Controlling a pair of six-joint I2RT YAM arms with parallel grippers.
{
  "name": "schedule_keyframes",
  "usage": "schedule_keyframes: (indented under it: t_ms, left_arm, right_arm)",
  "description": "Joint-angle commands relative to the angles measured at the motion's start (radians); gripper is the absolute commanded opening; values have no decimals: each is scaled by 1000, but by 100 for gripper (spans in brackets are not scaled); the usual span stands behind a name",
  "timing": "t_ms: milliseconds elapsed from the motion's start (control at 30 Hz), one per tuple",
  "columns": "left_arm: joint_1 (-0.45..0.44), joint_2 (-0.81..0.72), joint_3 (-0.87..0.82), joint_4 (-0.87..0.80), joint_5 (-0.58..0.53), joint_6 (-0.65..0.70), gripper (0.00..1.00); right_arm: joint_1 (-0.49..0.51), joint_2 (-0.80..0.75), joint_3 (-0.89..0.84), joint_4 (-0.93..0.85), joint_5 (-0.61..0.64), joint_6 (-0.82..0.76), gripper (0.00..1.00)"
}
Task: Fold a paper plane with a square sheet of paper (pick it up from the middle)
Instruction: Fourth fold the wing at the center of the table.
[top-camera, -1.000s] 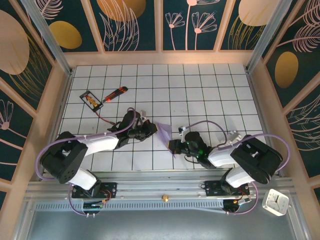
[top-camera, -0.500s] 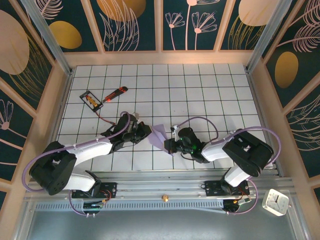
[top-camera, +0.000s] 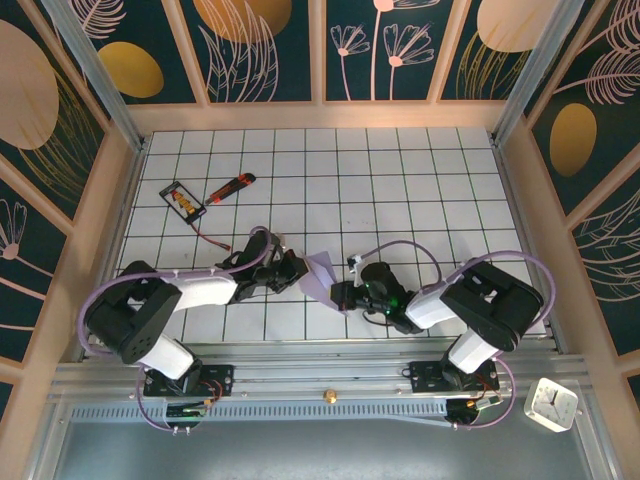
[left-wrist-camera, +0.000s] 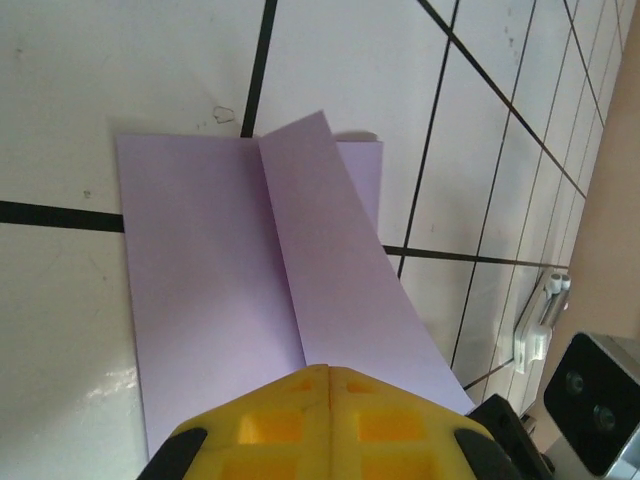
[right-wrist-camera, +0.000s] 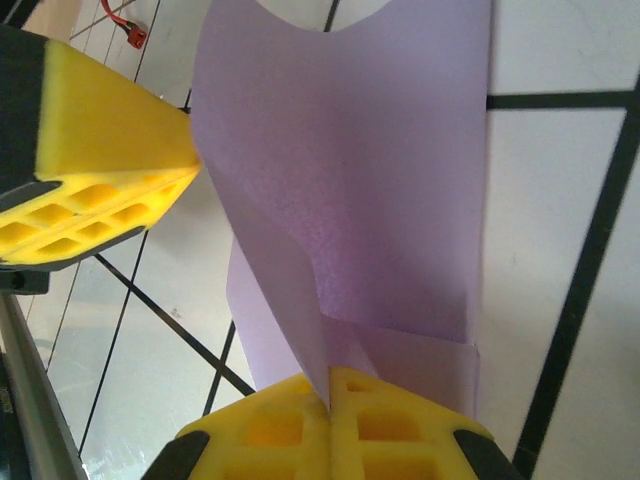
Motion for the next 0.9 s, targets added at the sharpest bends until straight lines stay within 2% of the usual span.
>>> schedule_keyframes:
  t_ms: [0, 200, 867]
  left_arm:
    - [-2, 34, -17, 70, 20, -26, 0]
    - [-3, 62, -25, 71, 6, -2, 0]
    - [-3, 147, -17, -25, -50, 114, 0]
  right_arm:
    - [9, 17, -30, 103, 29, 85, 0]
    - [10, 7, -43, 96, 56, 137, 0]
    - [-35, 20, -73, 137, -7, 251, 0]
